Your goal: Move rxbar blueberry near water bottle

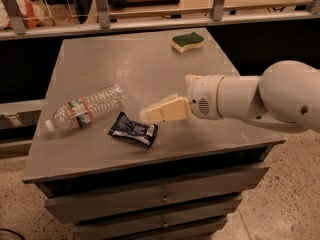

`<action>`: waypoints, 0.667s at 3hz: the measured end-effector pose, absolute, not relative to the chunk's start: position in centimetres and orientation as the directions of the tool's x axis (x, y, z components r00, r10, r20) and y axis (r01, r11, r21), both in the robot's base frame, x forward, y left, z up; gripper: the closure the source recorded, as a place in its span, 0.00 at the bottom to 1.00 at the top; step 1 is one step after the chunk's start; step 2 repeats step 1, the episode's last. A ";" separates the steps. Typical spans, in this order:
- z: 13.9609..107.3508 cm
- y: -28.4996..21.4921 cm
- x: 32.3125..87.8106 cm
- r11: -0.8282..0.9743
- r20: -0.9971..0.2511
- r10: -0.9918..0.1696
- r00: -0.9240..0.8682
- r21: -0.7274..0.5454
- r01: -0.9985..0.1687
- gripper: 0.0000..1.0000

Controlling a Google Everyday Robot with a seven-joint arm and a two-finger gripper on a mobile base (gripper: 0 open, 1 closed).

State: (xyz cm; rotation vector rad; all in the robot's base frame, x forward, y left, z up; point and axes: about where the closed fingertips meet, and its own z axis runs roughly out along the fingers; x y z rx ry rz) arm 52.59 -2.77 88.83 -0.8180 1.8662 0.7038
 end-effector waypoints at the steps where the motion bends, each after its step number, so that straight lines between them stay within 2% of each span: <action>1: 88.8 -2.8 52.6 0.611 -0.914 -0.238 -0.329 0.122 -0.782 0.00; 2: 88.8 -2.8 52.6 0.611 -0.914 -0.238 -0.329 0.122 -0.782 0.00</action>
Offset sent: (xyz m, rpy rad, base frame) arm 0.0000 0.0000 0.0000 0.0000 0.0000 0.0000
